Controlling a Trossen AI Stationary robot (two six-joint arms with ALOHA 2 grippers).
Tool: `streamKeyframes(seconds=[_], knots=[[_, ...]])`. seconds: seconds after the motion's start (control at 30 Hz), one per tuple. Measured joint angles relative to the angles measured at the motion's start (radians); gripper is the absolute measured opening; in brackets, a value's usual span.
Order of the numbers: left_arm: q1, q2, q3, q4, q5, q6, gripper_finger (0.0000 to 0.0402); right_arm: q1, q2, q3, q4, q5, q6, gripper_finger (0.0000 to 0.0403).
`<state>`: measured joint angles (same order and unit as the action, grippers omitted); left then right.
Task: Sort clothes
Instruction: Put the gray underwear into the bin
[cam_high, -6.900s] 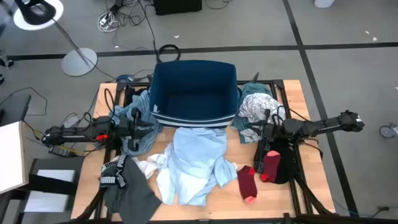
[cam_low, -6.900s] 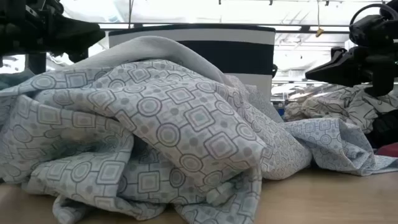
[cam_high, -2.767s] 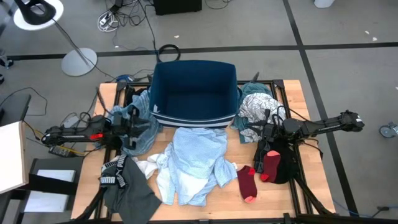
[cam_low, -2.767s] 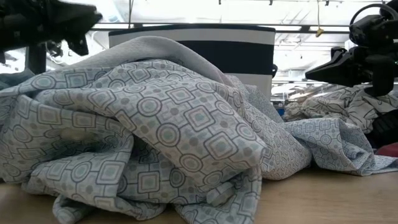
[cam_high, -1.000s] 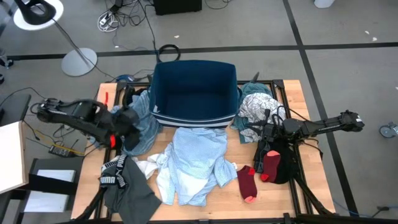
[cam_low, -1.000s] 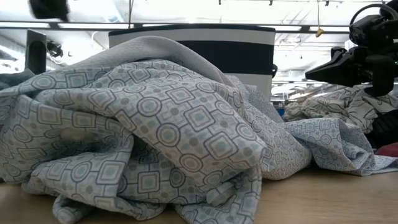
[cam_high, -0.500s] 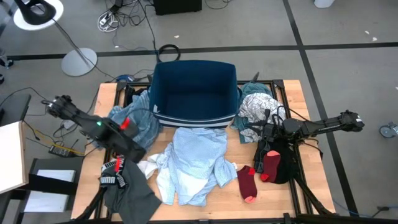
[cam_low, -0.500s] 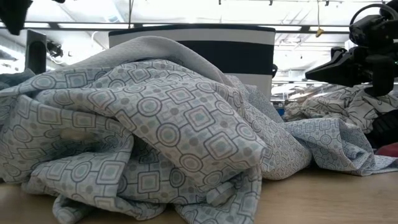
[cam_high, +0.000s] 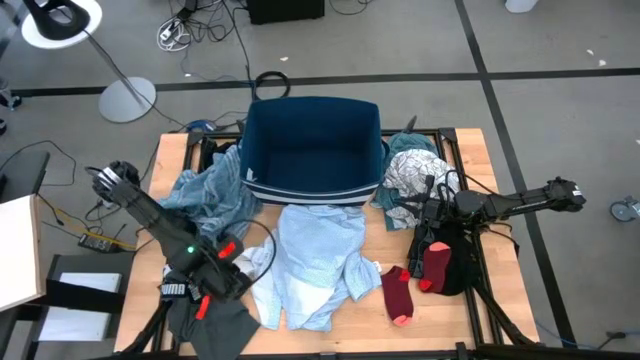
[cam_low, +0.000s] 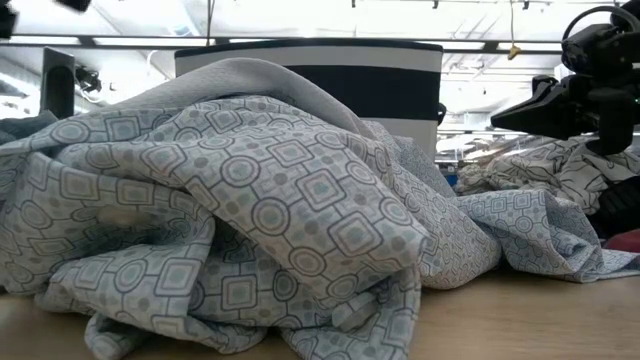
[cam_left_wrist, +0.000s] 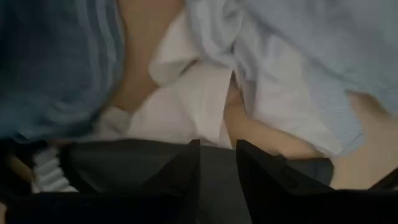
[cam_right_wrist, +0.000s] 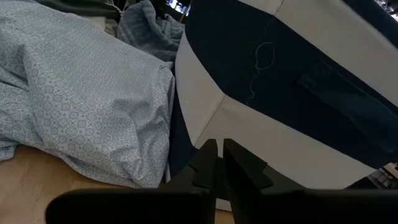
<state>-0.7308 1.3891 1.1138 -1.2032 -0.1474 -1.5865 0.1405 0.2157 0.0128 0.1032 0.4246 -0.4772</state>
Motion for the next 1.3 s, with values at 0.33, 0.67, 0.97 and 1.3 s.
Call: streamKeyframes(seconds=[0.33, 0.67, 0.97, 1.3], knots=[[-0.083, -0.040, -0.224, 0.171, 0.072, -0.124, 0.0109, 0.000, 0.000, 0.000, 0.000, 0.000, 0.000, 0.0027], [-0.083, -0.069, -0.359, 0.282, 0.142, -0.119, 0.0020, 0.000, 0.000, 0.000, 0.001, 0.000, 0.000, 0.0027], [-0.083, -0.069, -0.318, 0.280, 0.190, -0.120, 0.0002, 0.000, 0.000, 0.000, 0.001, 0.000, 0.000, 0.0027], [-0.084, -0.069, -0.224, 0.159, 0.164, -0.151, 0.0007, 0.000, 0.000, 0.000, 0.001, 0.000, 0.000, 0.0027]])
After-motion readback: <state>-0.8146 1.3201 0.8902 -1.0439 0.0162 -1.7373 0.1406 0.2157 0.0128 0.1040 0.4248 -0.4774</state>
